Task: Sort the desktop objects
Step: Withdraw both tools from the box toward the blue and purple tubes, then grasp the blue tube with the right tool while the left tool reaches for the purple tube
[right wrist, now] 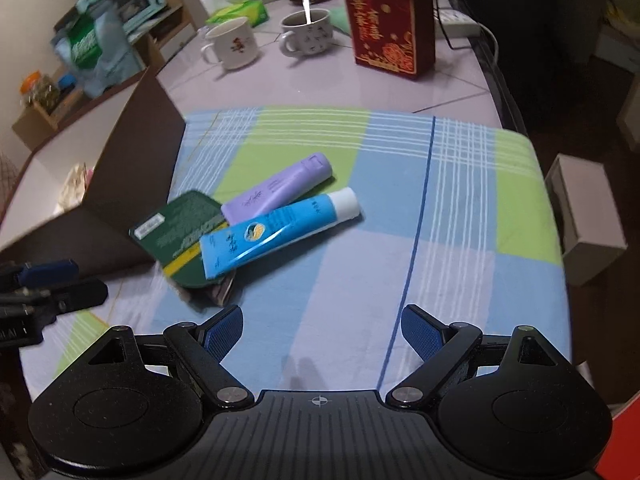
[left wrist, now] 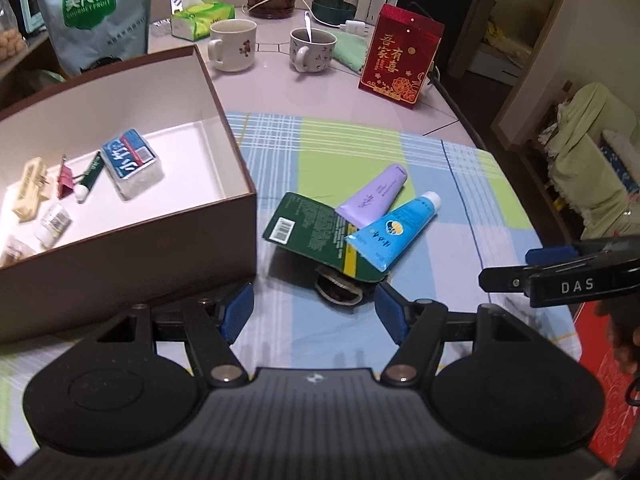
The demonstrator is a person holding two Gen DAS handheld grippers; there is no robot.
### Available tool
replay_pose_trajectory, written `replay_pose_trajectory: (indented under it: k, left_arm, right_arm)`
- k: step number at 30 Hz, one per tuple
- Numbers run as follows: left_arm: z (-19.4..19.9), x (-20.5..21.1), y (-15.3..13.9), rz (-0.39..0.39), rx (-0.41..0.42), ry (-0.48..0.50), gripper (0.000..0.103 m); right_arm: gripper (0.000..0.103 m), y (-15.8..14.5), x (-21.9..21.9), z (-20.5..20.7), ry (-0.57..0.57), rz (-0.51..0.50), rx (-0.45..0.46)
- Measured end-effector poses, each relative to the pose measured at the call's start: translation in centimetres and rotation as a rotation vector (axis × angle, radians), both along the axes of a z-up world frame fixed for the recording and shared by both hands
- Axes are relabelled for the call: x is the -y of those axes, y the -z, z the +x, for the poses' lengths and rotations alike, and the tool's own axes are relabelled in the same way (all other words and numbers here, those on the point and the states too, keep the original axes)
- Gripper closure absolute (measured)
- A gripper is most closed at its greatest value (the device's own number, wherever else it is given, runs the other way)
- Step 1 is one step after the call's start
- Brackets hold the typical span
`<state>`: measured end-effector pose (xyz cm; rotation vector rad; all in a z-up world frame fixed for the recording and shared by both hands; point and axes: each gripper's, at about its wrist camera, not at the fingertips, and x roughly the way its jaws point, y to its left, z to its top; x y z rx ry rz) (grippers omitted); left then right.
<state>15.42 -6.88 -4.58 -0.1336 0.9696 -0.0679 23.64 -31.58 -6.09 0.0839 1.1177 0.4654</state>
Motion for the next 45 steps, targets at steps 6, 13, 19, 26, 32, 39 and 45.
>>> replay_pose_trajectory:
  k: [6,13,19,26,32,39,45]
  left_arm:
    - [1.2,0.0,0.8,-0.001,-0.023,0.016,0.040]
    - [2.1,-0.7,1.7,-0.002,-0.044,0.022,0.040]
    - [2.7,-1.1,2.3,-0.019,-0.052,0.029,0.040]
    - [3.1,-1.4,2.8,-0.075,-0.053,0.026,0.047]
    - [4.0,-1.6,3.9,-0.149,-0.072,-0.002,0.060]
    - [4.9,-2.5,4.8,-0.321,-0.073,-0.096,0.060]
    - [5.3,-2.6,4.0,-0.424,-0.050,-0.119,0.058]
  right_arm:
    - [0.014,1.3,1.3,2.8,0.098,0.149,-0.082]
    - [0.015,2.7,0.7,7.0,0.281,0.248,-0.152]
    - [0.036,4.0,-0.5,9.2,0.365,0.228,-0.156]
    - [0.067,4.6,-1.0,8.3,0.221,0.137,-0.091]
    - [0.074,4.8,0.5,6.3,0.070,0.053,-0.075]
    - [0.074,5.3,2.1,3.7,0.038,0.027,-0.076]
    - [0.074,5.3,2.2,3.4,0.035,0.019,-0.075]
